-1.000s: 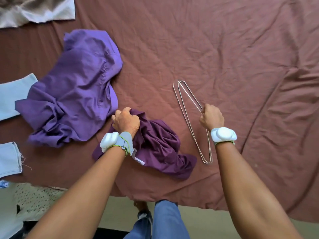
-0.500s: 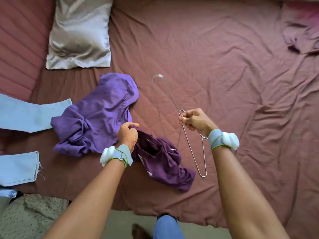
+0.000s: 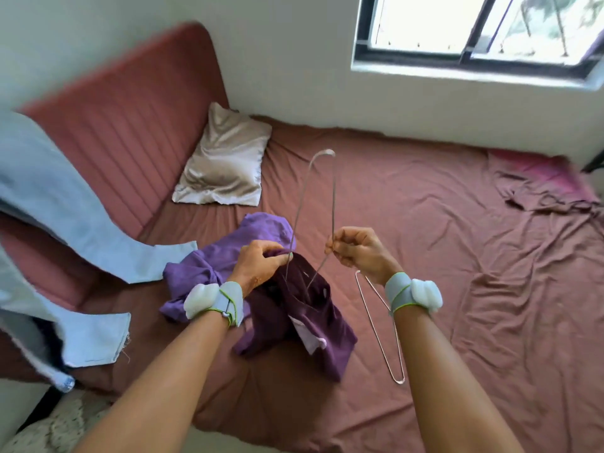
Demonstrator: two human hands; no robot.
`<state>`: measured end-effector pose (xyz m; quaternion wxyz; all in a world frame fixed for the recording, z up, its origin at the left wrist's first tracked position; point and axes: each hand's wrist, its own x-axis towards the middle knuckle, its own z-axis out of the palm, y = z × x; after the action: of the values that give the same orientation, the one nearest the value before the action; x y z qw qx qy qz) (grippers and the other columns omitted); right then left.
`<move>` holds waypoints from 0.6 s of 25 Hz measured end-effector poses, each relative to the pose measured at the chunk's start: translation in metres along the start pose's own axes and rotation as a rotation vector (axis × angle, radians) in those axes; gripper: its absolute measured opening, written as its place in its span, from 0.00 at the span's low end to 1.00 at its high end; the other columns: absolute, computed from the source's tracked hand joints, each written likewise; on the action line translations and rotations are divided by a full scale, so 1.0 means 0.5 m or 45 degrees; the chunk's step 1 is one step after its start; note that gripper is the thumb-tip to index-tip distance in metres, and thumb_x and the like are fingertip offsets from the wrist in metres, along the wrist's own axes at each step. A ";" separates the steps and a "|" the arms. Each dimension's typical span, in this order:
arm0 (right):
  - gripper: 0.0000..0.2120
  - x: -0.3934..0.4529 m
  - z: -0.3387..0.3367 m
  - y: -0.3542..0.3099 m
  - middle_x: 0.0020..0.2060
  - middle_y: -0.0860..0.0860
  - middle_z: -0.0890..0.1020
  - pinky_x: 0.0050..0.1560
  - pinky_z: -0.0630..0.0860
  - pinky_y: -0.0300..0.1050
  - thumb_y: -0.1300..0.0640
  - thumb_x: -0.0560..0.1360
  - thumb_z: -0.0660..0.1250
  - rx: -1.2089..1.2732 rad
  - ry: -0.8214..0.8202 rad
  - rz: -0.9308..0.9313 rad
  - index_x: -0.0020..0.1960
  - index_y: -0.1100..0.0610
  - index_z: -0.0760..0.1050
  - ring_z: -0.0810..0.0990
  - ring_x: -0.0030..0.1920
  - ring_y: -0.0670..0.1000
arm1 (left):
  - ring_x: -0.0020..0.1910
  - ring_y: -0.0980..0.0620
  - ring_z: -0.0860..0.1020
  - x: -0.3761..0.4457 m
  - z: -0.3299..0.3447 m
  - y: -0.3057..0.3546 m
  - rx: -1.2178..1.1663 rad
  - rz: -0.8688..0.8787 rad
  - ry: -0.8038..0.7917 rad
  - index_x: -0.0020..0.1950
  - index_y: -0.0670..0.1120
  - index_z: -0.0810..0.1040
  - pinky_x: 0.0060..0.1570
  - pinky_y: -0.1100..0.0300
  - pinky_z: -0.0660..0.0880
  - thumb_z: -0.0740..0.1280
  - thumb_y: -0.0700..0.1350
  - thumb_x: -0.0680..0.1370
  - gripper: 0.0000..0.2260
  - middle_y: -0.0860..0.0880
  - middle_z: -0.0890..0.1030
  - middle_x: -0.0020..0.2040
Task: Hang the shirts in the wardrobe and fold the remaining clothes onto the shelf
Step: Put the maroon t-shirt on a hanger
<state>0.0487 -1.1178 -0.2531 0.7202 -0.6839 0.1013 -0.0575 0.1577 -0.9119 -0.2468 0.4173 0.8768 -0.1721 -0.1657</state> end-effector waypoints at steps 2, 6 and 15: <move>0.14 -0.010 0.046 -0.012 0.29 0.53 0.76 0.29 0.66 0.35 0.74 0.74 0.62 -0.423 -0.011 -0.034 0.38 0.60 0.79 0.69 0.25 0.41 | 0.41 0.56 0.76 -0.033 -0.086 0.035 -0.069 0.081 0.003 0.45 0.46 0.84 0.40 0.69 0.69 0.72 0.45 0.74 0.04 0.51 0.82 0.39; 0.10 -0.041 0.122 -0.028 0.33 0.53 0.83 0.46 0.74 0.42 0.69 0.70 0.63 -1.195 0.015 -0.041 0.40 0.61 0.82 0.78 0.34 0.42 | 0.37 0.55 0.74 -0.111 -0.271 0.057 -0.023 0.173 0.257 0.39 0.49 0.81 0.34 0.69 0.67 0.71 0.45 0.71 0.01 0.52 0.78 0.34; 0.02 -0.096 0.217 -0.130 0.33 0.59 0.83 0.40 0.83 0.44 0.73 0.71 0.70 -0.382 0.170 -0.117 0.43 0.70 0.79 0.83 0.33 0.52 | 0.51 0.52 0.79 -0.187 -0.386 0.032 0.690 0.298 -0.065 0.57 0.44 0.81 0.48 0.67 0.72 0.75 0.38 0.69 0.17 0.47 0.82 0.53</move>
<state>0.0300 -1.0053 -0.1804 0.5981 -0.7824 0.1250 -0.1201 0.1561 -0.7502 -0.1052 0.1797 0.9261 -0.3203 -0.0864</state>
